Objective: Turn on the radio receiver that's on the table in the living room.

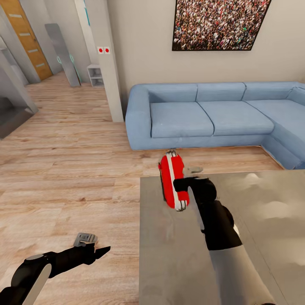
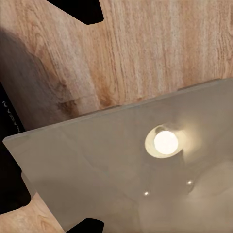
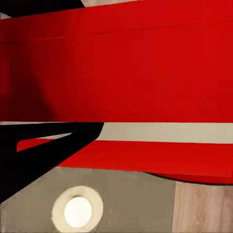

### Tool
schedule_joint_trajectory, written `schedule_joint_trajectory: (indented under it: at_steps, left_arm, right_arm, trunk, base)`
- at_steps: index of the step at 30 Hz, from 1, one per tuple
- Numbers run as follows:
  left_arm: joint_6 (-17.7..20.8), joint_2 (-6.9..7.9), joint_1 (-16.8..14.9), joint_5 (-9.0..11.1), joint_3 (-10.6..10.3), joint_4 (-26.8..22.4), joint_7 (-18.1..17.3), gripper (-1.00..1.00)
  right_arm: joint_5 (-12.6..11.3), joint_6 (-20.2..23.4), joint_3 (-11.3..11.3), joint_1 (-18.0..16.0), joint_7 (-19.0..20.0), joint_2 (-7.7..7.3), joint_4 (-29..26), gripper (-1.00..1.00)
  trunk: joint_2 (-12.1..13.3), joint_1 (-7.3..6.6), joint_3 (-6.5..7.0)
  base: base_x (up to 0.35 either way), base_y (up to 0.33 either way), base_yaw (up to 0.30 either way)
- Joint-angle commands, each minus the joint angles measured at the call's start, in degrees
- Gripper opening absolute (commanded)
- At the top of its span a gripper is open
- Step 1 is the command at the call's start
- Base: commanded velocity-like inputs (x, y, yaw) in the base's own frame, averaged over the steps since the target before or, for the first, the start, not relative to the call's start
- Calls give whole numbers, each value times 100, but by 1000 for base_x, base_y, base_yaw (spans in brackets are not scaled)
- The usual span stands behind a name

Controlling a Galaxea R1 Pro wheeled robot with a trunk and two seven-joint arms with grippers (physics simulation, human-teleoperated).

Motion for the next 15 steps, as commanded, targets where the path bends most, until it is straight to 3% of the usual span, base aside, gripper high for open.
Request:
schedule_joint_trajectory:
  at_steps: [1, 15]
  left_arm:
    - [0, 0, 1, 0, 0, 0, 0, 100]
    - [0, 0, 1, 0, 0, 0, 0, 100]
  right_arm:
    - [127, 5, -2, -2, -3, 0, -629, -100]
    - [127, 5, 8, -2, -5, 0, -695, -100]
  trunk:
    - [0, 0, 1]
    - [0, 0, 1]
  base:
    - [0, 0, 0]
    - [0, 0, 0]
